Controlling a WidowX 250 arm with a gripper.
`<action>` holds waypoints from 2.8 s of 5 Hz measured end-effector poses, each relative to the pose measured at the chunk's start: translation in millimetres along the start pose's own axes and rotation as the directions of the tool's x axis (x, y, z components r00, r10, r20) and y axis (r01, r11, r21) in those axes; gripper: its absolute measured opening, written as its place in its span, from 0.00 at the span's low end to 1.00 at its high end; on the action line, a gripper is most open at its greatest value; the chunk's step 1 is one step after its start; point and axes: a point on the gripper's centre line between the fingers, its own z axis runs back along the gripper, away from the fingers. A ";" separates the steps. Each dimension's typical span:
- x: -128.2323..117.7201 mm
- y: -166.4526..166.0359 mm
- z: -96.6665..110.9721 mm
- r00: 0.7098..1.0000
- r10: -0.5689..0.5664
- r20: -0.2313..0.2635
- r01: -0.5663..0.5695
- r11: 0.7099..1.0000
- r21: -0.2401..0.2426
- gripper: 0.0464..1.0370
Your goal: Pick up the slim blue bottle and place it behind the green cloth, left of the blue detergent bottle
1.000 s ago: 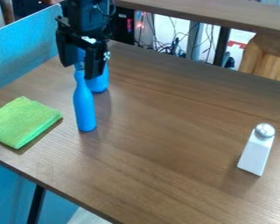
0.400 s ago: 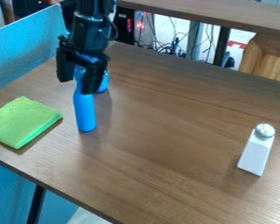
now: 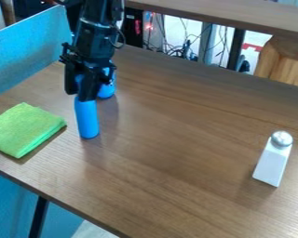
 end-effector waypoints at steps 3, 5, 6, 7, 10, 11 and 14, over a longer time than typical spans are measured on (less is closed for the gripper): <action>-5.4 22.6 19.8 0.997 0.038 0.070 -0.031 0.994 -0.106 0.35; -11.1 60.3 55.8 0.977 0.161 0.139 -0.140 0.979 -0.147 0.35; -9.3 69.4 58.8 0.971 0.206 0.118 -0.188 0.971 -0.145 0.35; -7.2 91.2 55.5 0.960 0.246 0.134 -0.223 0.960 -0.169 0.35; -5.2 132.2 33.6 0.943 0.321 0.086 -0.293 0.925 -0.242 0.35; 2.8 142.0 25.8 0.942 0.330 0.063 -0.307 0.922 -0.236 0.35; 10.5 158.1 8.6 0.918 0.396 -0.016 -0.392 0.904 -0.172 0.35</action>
